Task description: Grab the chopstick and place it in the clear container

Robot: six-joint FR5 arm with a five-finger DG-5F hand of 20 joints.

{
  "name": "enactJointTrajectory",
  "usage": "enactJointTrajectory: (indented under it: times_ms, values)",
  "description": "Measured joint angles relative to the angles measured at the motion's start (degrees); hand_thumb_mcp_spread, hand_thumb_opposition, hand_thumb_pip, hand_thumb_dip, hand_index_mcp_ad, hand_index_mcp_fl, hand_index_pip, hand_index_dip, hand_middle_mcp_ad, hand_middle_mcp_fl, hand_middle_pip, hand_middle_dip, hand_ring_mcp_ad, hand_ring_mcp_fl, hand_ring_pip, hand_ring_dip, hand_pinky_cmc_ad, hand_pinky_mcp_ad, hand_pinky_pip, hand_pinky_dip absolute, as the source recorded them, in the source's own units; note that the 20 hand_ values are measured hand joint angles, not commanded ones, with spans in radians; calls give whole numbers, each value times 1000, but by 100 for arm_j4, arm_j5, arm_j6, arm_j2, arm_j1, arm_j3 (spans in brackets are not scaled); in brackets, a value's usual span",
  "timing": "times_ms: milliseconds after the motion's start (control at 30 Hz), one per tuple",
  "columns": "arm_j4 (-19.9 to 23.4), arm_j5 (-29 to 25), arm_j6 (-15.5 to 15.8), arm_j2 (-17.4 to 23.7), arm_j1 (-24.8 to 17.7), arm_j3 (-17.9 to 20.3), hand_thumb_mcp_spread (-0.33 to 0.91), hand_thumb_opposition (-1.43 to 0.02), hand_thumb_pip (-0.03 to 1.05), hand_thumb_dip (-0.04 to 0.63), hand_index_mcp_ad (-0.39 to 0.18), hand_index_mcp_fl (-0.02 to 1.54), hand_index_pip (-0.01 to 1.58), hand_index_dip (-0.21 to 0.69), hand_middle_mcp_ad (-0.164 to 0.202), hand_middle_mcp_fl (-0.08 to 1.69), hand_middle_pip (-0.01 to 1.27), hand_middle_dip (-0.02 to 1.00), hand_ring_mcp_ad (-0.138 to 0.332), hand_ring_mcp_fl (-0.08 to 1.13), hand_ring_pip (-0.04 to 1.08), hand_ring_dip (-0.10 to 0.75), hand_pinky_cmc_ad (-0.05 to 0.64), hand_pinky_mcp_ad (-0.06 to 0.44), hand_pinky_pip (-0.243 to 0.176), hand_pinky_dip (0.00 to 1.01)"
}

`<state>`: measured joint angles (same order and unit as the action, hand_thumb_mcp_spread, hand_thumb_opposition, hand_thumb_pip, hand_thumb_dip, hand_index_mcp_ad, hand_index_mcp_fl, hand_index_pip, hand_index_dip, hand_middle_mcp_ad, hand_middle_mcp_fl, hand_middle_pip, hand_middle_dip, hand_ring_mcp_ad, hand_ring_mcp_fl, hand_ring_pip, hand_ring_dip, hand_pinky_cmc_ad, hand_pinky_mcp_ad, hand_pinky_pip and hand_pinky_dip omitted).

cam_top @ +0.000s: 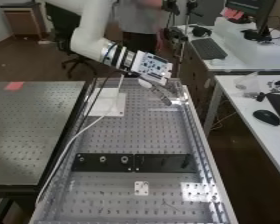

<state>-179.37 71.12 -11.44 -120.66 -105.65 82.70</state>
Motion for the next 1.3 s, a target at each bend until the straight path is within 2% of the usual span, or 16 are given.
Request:
enactJointTrajectory:
  times_ms: [167,267,433,500,667,700,767,833,933,1067,1100,1233,1267,1300]
  values:
    - [33,119,239,15,-20,-239,545,-866,552,295,-218,1049,119,307,-21,1127,127,656,24,363,94,466,360,340,0,176]
    - [73,206,395,44,-20,-322,513,-866,552,295,-222,1018,101,307,-17,1093,126,653,23,335,91,463,361,337,-26,176]
    - [73,154,513,72,-2,-431,511,-864,557,295,-222,951,68,307,-17,1005,120,656,23,278,93,464,380,339,-26,180]
    - [102,156,582,128,27,-426,503,-867,555,295,-222,930,68,307,-21,977,106,653,26,276,91,464,379,337,-44,190]
    - [355,0,651,454,133,-178,489,-848,506,291,-218,801,49,307,-17,780,89,656,23,239,93,461,393,337,-61,213]
    - [442,-21,710,593,170,-72,456,-836,496,290,-222,763,42,312,-21,778,87,656,23,229,89,461,412,340,-61,227]
    - [529,-67,827,787,217,55,412,-805,450,288,-222,717,37,312,-2,686,87,656,37,218,87,457,412,340,-61,243]
    - [603,-136,971,988,273,167,367,-771,403,250,-220,684,38,318,10,555,75,642,51,171,96,452,436,339,-61,260]
    - [711,-236,1260,1321,358,376,349,-757,386,216,-220,648,26,354,21,478,72,583,72,145,94,442,461,342,-59,290]
    - [806,-369,1833,1805,519,692,316,-726,365,180,-216,588,26,405,24,379,75,485,84,122,96,375,496,374,-59,337]
    - [809,-383,1910,1864,539,725,319,-731,358,164,-216,569,23,412,24,379,75,456,84,115,89,353,492,377,-49,339]
    - [795,-424,2745,2349,682,949,304,-710,347,150,-216,506,21,424,24,293,79,424,89,63,96,321,510,396,-31,339]
    - [786,-404,3064,2465,707,999,305,-696,347,143,-215,471,21,424,28,295,84,407,93,63,93,309,510,396,-28,333]
    - [776,-372,3368,2556,722,1038,279,-698,347,126,-215,456,21,429,30,291,87,386,98,63,96,293,510,396,-7,326]
